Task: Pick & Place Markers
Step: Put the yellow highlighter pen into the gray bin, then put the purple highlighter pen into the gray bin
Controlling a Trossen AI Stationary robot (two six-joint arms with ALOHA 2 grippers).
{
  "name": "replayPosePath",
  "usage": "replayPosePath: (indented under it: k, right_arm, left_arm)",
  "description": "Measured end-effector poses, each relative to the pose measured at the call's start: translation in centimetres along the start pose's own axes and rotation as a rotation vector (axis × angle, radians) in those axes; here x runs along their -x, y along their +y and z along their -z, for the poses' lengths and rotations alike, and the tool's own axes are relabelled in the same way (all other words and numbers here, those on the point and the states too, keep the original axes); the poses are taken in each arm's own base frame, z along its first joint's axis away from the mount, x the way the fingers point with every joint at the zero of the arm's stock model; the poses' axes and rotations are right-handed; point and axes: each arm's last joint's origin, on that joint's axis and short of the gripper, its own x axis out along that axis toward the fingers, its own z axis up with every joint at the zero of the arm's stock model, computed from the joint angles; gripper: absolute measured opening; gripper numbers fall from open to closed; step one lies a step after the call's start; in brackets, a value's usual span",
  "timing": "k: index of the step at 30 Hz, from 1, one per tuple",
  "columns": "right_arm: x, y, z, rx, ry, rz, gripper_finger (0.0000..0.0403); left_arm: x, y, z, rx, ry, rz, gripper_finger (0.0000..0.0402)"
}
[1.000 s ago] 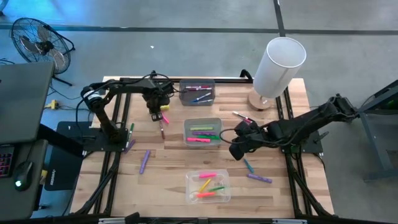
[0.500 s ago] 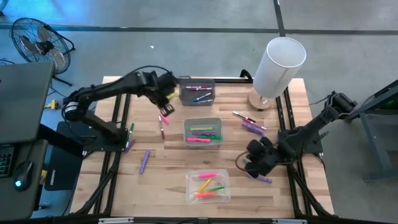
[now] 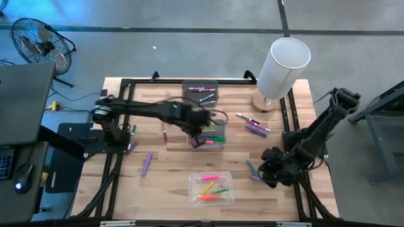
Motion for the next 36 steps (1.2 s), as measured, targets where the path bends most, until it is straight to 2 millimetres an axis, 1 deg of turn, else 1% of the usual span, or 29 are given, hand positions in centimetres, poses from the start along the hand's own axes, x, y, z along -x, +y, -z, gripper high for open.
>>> replayPosePath:
  k: [3,5,9,11,13,15,17,19,22,24,26,27,28,29,30,31,32,33,34,36]
  right_arm:
    - [0.2,0.5,0.4,0.006,-0.003,-0.053,0.0]
    - [0.4,0.8,0.7,0.011,-0.002,-0.08,0.0]
    - [0.7,1.1,1.3,0.03,-0.009,-0.113,0.0]
    - [0.9,1.2,1.6,0.034,-0.007,-0.123,0.0]
    - [1.0,1.2,1.8,0.043,0.0,-0.129,0.0]
    - [1.1,1.3,2.0,0.054,0.004,-0.134,0.0]
    - [1.1,1.3,2.0,0.071,0.002,-0.14,0.0]
    - [1.1,1.3,2.0,0.098,0.0,-0.143,0.0]
    - [1.1,1.5,1.9,0.131,-0.007,-0.16,0.0]
    - [1.1,1.6,1.8,0.158,-0.014,-0.17,0.0]
    - [1.1,1.7,1.7,0.177,-0.046,-0.17,0.0]
    - [1.1,1.8,1.6,0.174,-0.058,-0.175,0.0]
    - [1.1,1.9,1.5,0.17,-0.061,-0.188,0.0]
    - [1.1,2.2,1.4,0.169,-0.062,-0.212,0.0]
    - [1.1,2.4,1.3,0.168,-0.054,-0.236,0.0]
    - [1.2,2.6,1.2,0.162,-0.045,-0.251,0.0]
    - [1.4,2.7,1.1,0.167,-0.034,-0.244,0.0]
    - [1.5,2.9,1.1,0.176,-0.02,-0.231,0.0]
    - [1.8,3.3,0.8,0.181,-0.007,-0.216,0.0]
    - [2.4,4.0,0.3,0.191,0.029,-0.162,0.0]
  left_arm:
    - [-2.6,-0.4,-0.2,0.016,0.075,-0.03,0.0053]
    - [-3.5,-0.4,-0.7,0.042,0.08,-0.02,0.0073]
    - [-4.7,-0.5,-0.9,0.076,0.112,0.003,0.0151]
    - [-4.9,-0.6,-0.9,0.081,0.112,0.008,0.0182]
    - [-4.8,-0.6,-0.9,0.097,0.106,0.009,0.0198]
    - [-4.4,-0.5,-0.9,0.124,0.103,0.001,0.0202]
    - [-3.1,-0.9,-0.7,0.118,0.065,-0.007,0.0193]
    - [-1.4,-1.6,-0.5,0.101,0.003,-0.008,0.0172]
    - [1.4,-2.8,0.8,0.052,-0.023,-0.001,0.0124]
    - [3.2,-3.7,1.5,0.022,-0.073,0.004,0.008]
    - [5.0,-4.2,3.0,-0.035,-0.091,-0.064,0.0031]
    - [5.7,-4.6,3.2,-0.056,-0.134,-0.08,0.0016]
    - [6.5,-4.9,3.6,-0.068,-0.175,-0.094,0.001]
    - [7.1,-5.0,4.5,-0.083,-0.18,-0.12,0.0012]
    - [7.5,-4.9,5.5,-0.102,-0.157,-0.145,0.0016]
    - [7.5,-4.9,6.0,-0.103,-0.159,-0.146,0.0018]
    - [7.5,-5.0,6.4,-0.087,-0.18,-0.129,0.0016]
    - [7.4,-4.8,7.2,-0.077,-0.174,-0.124,0.0011]
    - [7.0,-4.3,8.4,-0.082,-0.137,-0.144,0.0006]
    - [6.3,-3.6,9.6,-0.038,-0.156,-0.115,0.0003]
